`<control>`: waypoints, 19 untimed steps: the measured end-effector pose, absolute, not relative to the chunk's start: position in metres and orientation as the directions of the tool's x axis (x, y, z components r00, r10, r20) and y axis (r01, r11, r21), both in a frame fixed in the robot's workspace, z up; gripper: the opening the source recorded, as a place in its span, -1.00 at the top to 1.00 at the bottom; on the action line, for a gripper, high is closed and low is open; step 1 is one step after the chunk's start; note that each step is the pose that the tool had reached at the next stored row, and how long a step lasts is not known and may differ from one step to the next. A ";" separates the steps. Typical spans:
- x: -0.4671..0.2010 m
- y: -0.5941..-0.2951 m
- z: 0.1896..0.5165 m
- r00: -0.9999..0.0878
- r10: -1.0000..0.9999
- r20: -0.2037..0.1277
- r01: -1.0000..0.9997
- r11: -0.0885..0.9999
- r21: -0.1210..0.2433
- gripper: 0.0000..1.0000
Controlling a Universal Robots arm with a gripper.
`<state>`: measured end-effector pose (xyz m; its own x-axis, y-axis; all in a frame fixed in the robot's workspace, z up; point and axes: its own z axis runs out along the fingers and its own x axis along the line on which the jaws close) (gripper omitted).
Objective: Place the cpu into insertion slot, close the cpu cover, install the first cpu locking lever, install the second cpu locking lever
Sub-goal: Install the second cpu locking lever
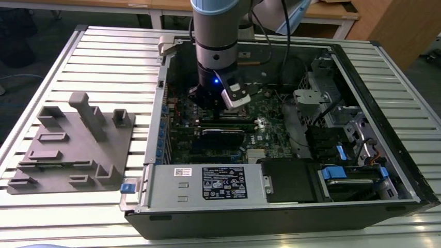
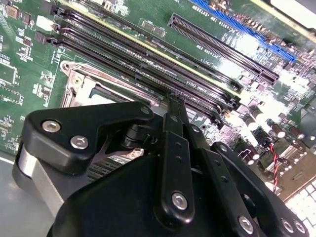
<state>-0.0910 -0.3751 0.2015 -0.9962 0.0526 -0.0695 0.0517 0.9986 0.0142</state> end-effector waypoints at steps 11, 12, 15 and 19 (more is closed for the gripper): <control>-0.091 -0.375 0.199 -0.996 0.055 -0.068 0.052 0.998 0.044 0.79; -0.092 -0.375 0.199 -0.996 0.055 -0.067 0.052 0.997 0.051 0.79; -0.092 -0.375 0.198 -0.996 0.057 -0.066 0.052 0.996 0.069 0.79; -0.092 -0.375 0.197 -0.996 0.057 -0.067 0.052 0.996 0.078 0.79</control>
<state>-0.0921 -0.3750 0.1974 -0.9961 0.0571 -0.0665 0.0519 0.9956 0.0785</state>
